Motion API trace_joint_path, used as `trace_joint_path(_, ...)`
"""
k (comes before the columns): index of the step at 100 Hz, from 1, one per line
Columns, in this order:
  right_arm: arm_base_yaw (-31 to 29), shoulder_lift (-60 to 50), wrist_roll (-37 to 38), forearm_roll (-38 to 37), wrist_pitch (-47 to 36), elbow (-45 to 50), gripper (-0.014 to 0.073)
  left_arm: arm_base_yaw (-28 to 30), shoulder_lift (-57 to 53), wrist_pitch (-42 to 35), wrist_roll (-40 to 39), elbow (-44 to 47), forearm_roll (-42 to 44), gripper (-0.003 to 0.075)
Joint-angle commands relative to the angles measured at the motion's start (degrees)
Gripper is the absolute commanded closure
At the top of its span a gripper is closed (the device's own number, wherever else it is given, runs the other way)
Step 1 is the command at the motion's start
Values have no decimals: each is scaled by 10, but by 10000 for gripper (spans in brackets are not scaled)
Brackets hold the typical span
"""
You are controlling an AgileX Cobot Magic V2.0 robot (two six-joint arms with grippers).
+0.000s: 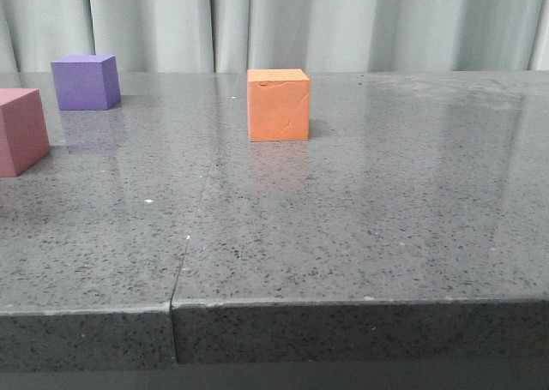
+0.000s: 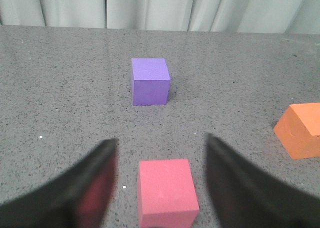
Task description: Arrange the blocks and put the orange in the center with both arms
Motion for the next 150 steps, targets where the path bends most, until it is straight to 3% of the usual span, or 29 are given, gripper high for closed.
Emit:
trace_joint_path(1,-2,4,-4,-8,-47,-15,631,2,16,-39,11,-34,-3,101)
trace_joint_path(9,-2,4,-4,-8,-47,-15,631,2,33,-42,11,-41,-3,48)
trace_joint_path(38,-2,4,-4,-8,-47,-15,631,1,98,-16,26,-99,-10,49)
trace_joint_path(64,-2,4,-4,-8,-47,-15,631,-30,180,87,216,-204,-68,50)
trace_joint_path(79,-2,4,-4,-8,-47,-15,631,-67,234,157,366,-270,-70,50)
trace_joint_path(107,-2,4,-4,-8,-47,-15,631,-134,339,240,504,-389,-75,50)
trace_joint_path(120,-2,4,-4,-8,-47,-15,631,-159,389,279,521,-447,-75,50)
trace_joint_path(150,-2,4,-4,-8,-47,-15,631,-201,474,289,529,-540,-91,50)
